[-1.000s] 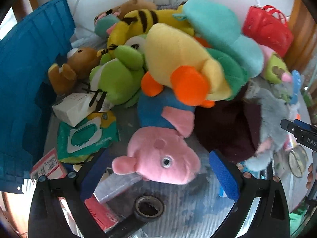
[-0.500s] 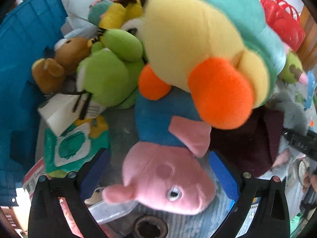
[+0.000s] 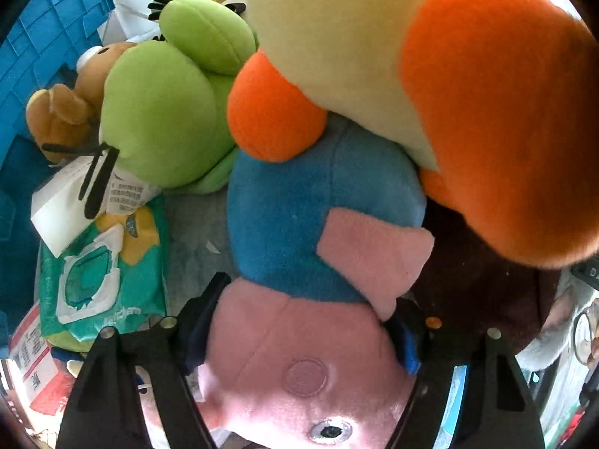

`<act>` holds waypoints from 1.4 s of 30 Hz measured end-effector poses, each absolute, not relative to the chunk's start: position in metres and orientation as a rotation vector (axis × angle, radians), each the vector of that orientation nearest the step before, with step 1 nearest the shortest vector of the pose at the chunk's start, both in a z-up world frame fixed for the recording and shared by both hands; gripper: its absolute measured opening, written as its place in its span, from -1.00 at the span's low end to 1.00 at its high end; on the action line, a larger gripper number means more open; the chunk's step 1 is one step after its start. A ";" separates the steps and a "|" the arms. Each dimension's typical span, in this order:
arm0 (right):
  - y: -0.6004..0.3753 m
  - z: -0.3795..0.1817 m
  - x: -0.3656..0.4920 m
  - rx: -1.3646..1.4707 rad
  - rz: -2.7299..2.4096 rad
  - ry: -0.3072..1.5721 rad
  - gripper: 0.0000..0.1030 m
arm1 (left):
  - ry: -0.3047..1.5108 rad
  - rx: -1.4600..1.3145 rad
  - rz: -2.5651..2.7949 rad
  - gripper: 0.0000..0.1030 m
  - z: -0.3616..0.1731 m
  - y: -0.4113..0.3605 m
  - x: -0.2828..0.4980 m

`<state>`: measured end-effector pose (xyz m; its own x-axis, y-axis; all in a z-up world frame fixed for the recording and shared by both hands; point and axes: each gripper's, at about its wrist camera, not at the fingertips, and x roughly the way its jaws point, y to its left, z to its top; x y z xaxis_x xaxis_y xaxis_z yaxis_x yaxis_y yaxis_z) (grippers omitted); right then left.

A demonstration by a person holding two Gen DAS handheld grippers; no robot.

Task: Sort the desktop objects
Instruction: 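Grasp the blue-pink pig plush with the left tool while the right tool grasps the grey plush, then carry the pig plush and grey plush over the blue crate with both tools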

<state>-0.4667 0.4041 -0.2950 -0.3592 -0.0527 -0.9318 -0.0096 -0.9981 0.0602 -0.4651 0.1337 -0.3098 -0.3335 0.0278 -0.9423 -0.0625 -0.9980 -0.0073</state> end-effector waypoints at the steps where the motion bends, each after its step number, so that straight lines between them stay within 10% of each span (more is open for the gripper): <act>1: 0.403 -0.295 -0.466 1.761 -2.575 -0.085 0.04 | 0.045 -1.782 2.518 0.44 -0.308 0.134 -0.464; 5: 0.397 -0.287 -0.455 1.742 -2.598 -0.082 -0.25 | 0.026 -1.776 2.515 0.21 -0.294 0.132 -0.454; 24: 0.339 -0.096 -0.387 1.171 -2.660 -0.059 -0.32 | 0.004 -1.261 2.767 0.19 -0.104 0.108 -0.370; 42: 0.239 -0.056 -0.360 0.957 -2.419 0.203 -0.32 | -0.131 -1.329 3.017 0.19 -0.089 0.052 -0.301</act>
